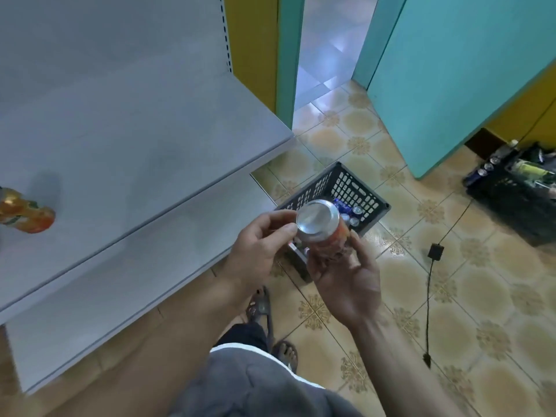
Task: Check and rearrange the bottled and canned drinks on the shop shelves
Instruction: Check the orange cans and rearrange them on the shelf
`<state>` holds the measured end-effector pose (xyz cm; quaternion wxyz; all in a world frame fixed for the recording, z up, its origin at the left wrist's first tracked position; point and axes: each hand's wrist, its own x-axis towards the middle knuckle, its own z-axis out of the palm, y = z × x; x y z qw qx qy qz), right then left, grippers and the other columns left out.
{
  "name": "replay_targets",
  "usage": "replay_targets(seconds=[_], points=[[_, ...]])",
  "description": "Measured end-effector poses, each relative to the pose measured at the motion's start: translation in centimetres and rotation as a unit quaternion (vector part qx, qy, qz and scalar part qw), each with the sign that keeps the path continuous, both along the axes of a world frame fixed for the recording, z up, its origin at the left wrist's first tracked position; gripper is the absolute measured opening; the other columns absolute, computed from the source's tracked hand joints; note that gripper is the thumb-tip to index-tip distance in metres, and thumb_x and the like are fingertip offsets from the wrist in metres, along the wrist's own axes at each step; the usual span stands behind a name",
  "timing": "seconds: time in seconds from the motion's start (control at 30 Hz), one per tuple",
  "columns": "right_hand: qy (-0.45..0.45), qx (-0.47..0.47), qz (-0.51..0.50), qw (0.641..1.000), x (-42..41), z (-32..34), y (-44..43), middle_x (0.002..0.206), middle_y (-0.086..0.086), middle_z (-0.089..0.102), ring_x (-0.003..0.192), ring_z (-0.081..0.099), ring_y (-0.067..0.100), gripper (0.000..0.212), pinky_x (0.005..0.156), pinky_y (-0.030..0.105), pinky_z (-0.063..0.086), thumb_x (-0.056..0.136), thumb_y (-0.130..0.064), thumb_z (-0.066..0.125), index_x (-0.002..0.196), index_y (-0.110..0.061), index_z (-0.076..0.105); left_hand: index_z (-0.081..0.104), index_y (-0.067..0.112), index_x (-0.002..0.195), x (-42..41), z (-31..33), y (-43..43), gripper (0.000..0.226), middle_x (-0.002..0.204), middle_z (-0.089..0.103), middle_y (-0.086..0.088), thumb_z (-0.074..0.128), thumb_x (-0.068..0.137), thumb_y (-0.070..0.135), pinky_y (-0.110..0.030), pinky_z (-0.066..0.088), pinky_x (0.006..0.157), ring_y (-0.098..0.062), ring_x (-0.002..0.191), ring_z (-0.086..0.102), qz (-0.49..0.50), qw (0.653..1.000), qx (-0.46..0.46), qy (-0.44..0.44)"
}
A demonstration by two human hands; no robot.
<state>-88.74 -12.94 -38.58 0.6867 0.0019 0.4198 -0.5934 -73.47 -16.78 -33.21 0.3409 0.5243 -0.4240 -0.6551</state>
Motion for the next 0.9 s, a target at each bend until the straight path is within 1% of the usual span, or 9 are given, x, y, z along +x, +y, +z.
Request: replay_targets(seconds=[0.1, 0.2, 0.27, 0.37, 0.47, 0.57, 0.67, 0.77, 0.9], points=[[-0.009, 0.104, -0.032, 0.994, -2.9, -3.2, -1.7, 0.109, 0.016, 0.067, 0.100, 0.064, 0.028, 0.043, 0.069, 0.030, 0.060, 0.087, -0.036, 0.062, 0.118, -0.009, 0.073, 0.070, 0.025, 0.109, -2.2, -4.3, -3.0, 0.016, 0.107, 0.072, 0.005, 0.062, 0.096, 0.020, -0.022, 0.049, 0.078, -0.011, 0.101, 0.066, -0.011, 0.997, 0.051, -0.048], [0.035, 0.187, -0.058, 0.980, -6.3, -6.1, -3.5, 0.110, 0.015, 0.063, 0.098, 0.059, 0.025, 0.068, 0.073, 0.029, 0.056, 0.079, -0.036, 0.069, 0.138, -0.005, 0.056, 0.071, 0.025, 0.106, -5.1, -8.7, -6.8, 0.013, 0.107, 0.072, 0.000, 0.062, 0.096, 0.022, -0.034, 0.052, 0.084, -0.018, 0.102, 0.066, -0.063, 0.989, 0.099, -0.088], [0.078, 0.221, -0.049, 0.971, -8.4, -7.3, -4.7, 0.108, 0.014, 0.063, 0.092, 0.059, 0.024, 0.059, 0.066, 0.025, 0.054, 0.081, -0.035, 0.069, 0.134, -0.008, 0.061, 0.069, 0.021, 0.109, -7.3, -10.7, -9.2, 0.014, 0.109, 0.070, -0.005, 0.061, 0.097, 0.022, -0.039, 0.054, 0.091, -0.020, 0.099, 0.066, -0.104, 0.981, 0.124, -0.107], [0.127, 0.276, -0.027, 0.952, -11.8, -8.9, -6.5, 0.102, 0.013, 0.065, 0.088, 0.061, 0.025, 0.032, 0.064, 0.026, 0.052, 0.090, -0.030, 0.066, 0.117, -0.013, 0.067, 0.066, 0.020, 0.113, -10.8, -13.0, -12.6, 0.016, 0.108, 0.067, -0.005, 0.058, 0.098, 0.022, -0.029, 0.049, 0.079, -0.014, 0.093, 0.062, -0.152, 0.971, 0.134, -0.129], [0.176, 0.327, -0.008, 0.928, -14.9, -12.0, -8.0, 0.110, 0.014, 0.068, 0.092, 0.063, 0.023, 0.042, 0.060, 0.025, 0.052, 0.088, -0.034, 0.071, 0.123, -0.012, 0.063, 0.065, 0.017, 0.116, -13.8, -15.4, -14.6, 0.019, 0.110, 0.068, -0.005, 0.058, 0.099, 0.021, -0.026, 0.048, 0.073, -0.012, 0.090, 0.062, -0.154, 0.965, 0.158, -0.144], [0.225, 0.373, 0.030, 0.900, -18.0, -16.0, -10.4, 0.115, 0.016, 0.062, 0.093, 0.065, 0.026, 0.053, 0.057, 0.026, 0.054, 0.087, -0.032, 0.075, 0.129, -0.013, 0.048, 0.067, 0.022, 0.113, -16.1, -18.9, -15.5, 0.016, 0.109, 0.069, 0.000, 0.060, 0.098, 0.026, -0.035, 0.054, 0.092, -0.012, 0.097, 0.065, -0.146, 0.958, 0.183, -0.165], [0.284, 0.379, 0.090, 0.876, -21.3, -21.3, -14.3, 0.119, 0.013, 0.052, 0.087, 0.062, 0.023, 0.051, 0.052, 0.025, 0.054, 0.090, -0.024, 0.075, 0.126, -0.017, 0.040, 0.067, 0.032, 0.101, -18.6, -23.4, -16.5, 0.008, 0.105, 0.068, 0.002, 0.062, 0.096, 0.027, -0.043, 0.053, 0.097, -0.017, 0.101, 0.066, -0.116, 0.953, 0.213, -0.184], [0.360, 0.335, 0.190, 0.850, -24.3, -28.4, -18.7, 0.126, 0.009, 0.050, 0.096, 0.060, 0.024, 0.053, 0.065, 0.032, 0.055, 0.087, -0.031, 0.077, 0.123, -0.020, 0.040, 0.067, 0.035, 0.092, -21.2, -29.0, -17.3, 0.008, 0.100, 0.069, 0.002, 0.065, 0.094, 0.028, -0.038, 0.054, 0.087, -0.022, 0.099, 0.066, -0.051, 0.949, 0.241, -0.199], [0.455, 0.302, 0.308, 0.779, -26.0, -38.7, -23.9, 0.119, 0.004, 0.058, 0.102, 0.065, 0.026, 0.079, 0.089, 0.052, 0.057, 0.052, -0.068, 0.071, 0.115, -0.032, 0.043, 0.064, 0.033, 0.102, -23.9, -37.2, -18.5, 0.008, 0.108, 0.067, 0.002, 0.061, 0.096, 0.028, -0.033, 0.050, 0.086, -0.019, 0.100, 0.066, -0.034, 0.939, 0.272, -0.209]])
